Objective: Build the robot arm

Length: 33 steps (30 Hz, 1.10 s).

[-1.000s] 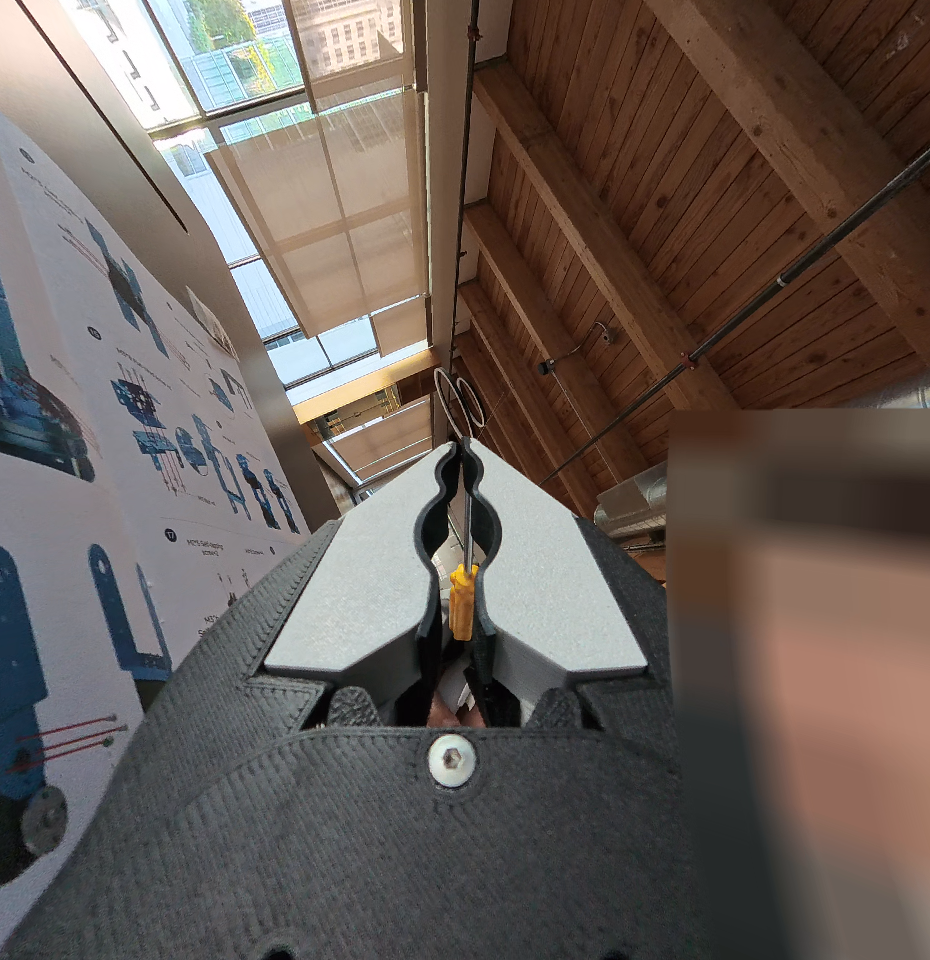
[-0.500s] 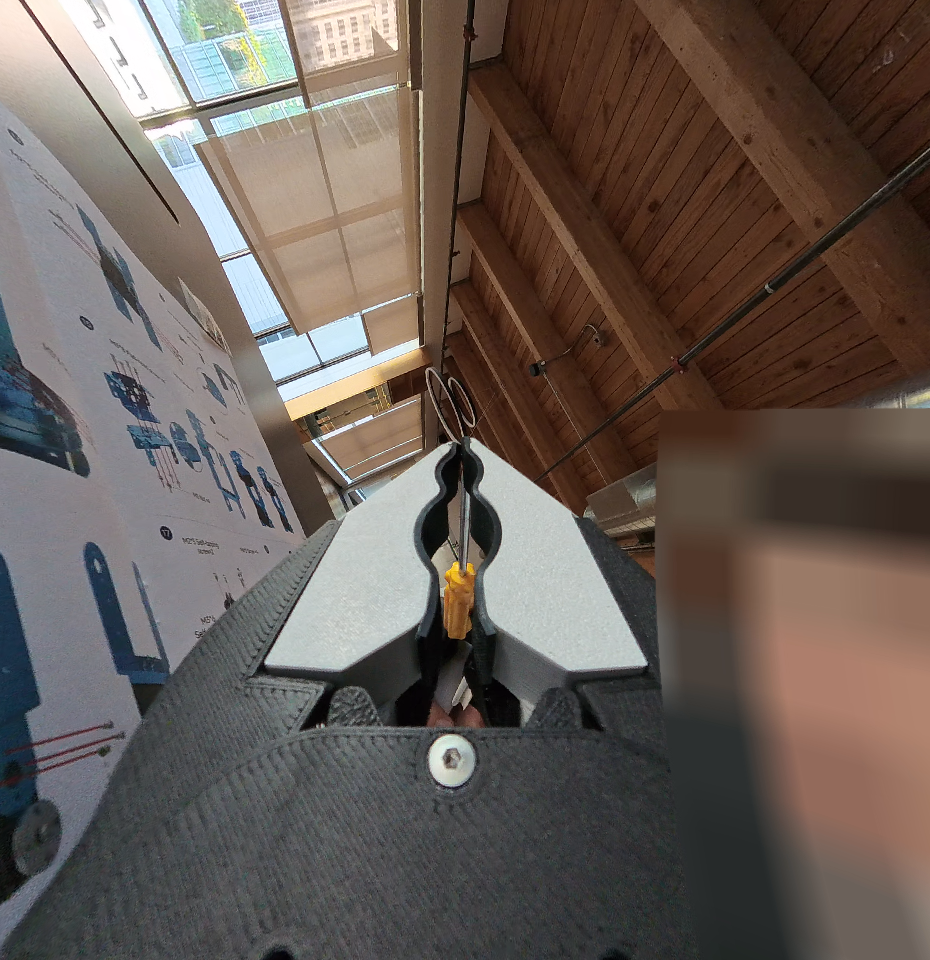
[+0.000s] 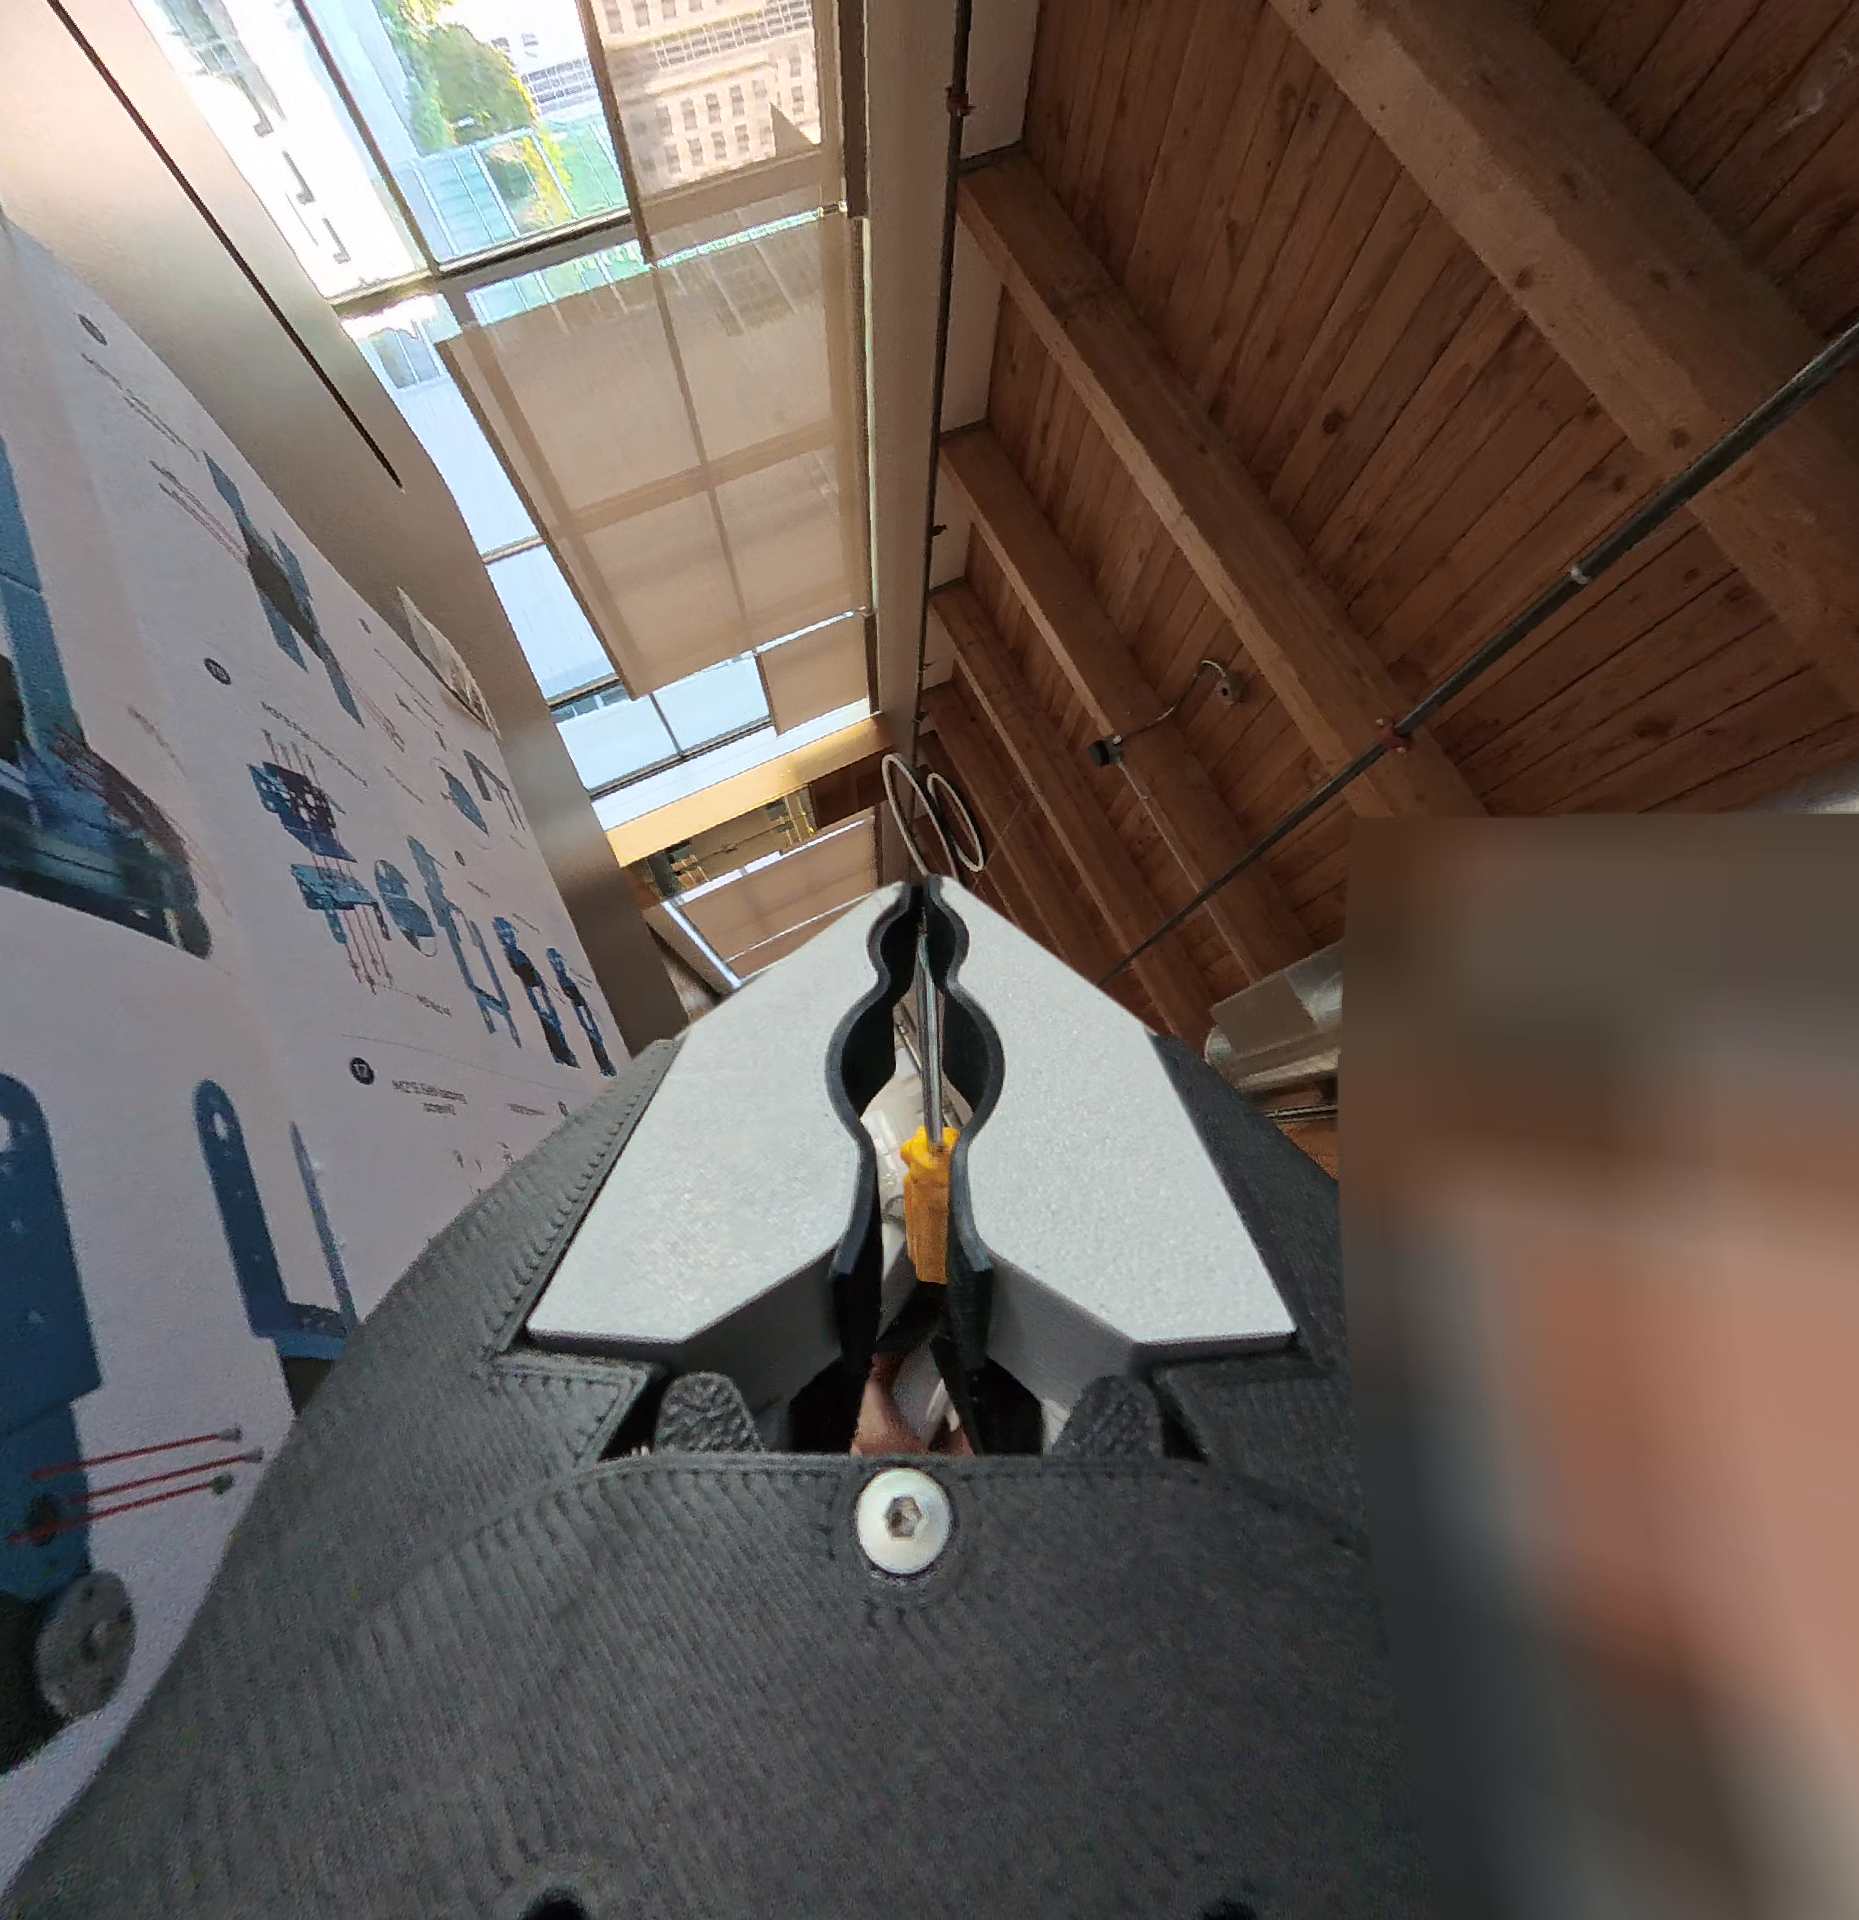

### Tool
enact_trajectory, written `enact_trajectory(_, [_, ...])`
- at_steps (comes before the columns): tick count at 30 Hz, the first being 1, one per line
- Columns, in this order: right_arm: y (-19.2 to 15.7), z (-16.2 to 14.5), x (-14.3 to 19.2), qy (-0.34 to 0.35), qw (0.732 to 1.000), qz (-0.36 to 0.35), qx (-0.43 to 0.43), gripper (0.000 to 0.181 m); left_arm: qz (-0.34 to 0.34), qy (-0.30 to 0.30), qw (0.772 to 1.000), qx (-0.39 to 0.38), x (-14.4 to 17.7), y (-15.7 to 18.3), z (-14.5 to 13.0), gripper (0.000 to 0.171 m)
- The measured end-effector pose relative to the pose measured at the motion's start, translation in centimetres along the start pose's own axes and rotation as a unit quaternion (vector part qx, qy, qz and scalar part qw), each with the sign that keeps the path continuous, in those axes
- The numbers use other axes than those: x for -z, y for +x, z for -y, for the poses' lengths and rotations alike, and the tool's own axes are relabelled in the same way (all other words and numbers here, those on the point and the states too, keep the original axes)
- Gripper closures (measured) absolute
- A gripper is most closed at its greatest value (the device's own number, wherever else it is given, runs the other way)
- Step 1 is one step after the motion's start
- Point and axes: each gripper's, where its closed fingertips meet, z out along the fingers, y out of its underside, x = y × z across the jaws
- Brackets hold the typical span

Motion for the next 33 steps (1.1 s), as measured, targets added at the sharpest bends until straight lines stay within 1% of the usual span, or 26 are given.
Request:
enact_trajectory(4, [-0.1,-0.1,0.0,-0.001,1.0,-0.009,0.021,0.166,0.003,0.001,1.0,-0.005,0.0,0.0,0.0,0.171])
enact_trajectory(9, [-0.1,-0.1,0.0,-0.001,1.0,-0.006,0.016,0.166,0.005,0.001,1.0,-0.008,0.0,0.1,0.0,0.171])
enact_trajectory(15, [-0.2,-0.1,0.0,-0.002,1.0,-0.004,0.016,0.166,0.003,-0.005,1.0,-0.003,-0.1,0.1,-0.2,0.164])
enact_trajectory(19, [-0.3,0.0,0.1,0.001,1.0,-0.001,0.016,0.166,0.002,0.008,1.0,-0.008,0.2,0.3,0.4,0.157])
enact_trajectory(21, [-0.3,0.2,0.3,0.008,1.0,-0.002,0.017,0.167,0.0,0.016,0.999,-0.032,0.7,1.0,1.2,0.155])
enact_trajectory(24, [-0.2,0.4,0.6,0.016,1.0,-0.003,0.017,0.167,0.021,0.028,0.992,-0.121,2.2,2.5,3.0,0.152])
enact_trajectory(26, [-0.2,0.5,0.7,0.019,1.0,-0.003,0.017,0.167,0.052,0.036,0.978,-0.201,3.9,3.4,4.4,0.15])
enact_trajectory(28, [-0.2,0.5,0.7,0.02,1.0,-0.004,0.019,0.166,0.1,0.042,0.954,-0.28,6.1,3.9,6.1,0.149])
enact_trajectory(30, [-0.2,0.6,0.6,0.02,1.0,-0.004,0.023,0.167,0.162,0.055,0.919,-0.356,8.9,4.2,8.1,0.149])
enact_trajectory(33, [-0.4,0.5,0.4,0.016,1.0,-0.003,0.025,0.166,0.273,0.092,0.853,-0.436,14.6,4.4,12.1,0.143])
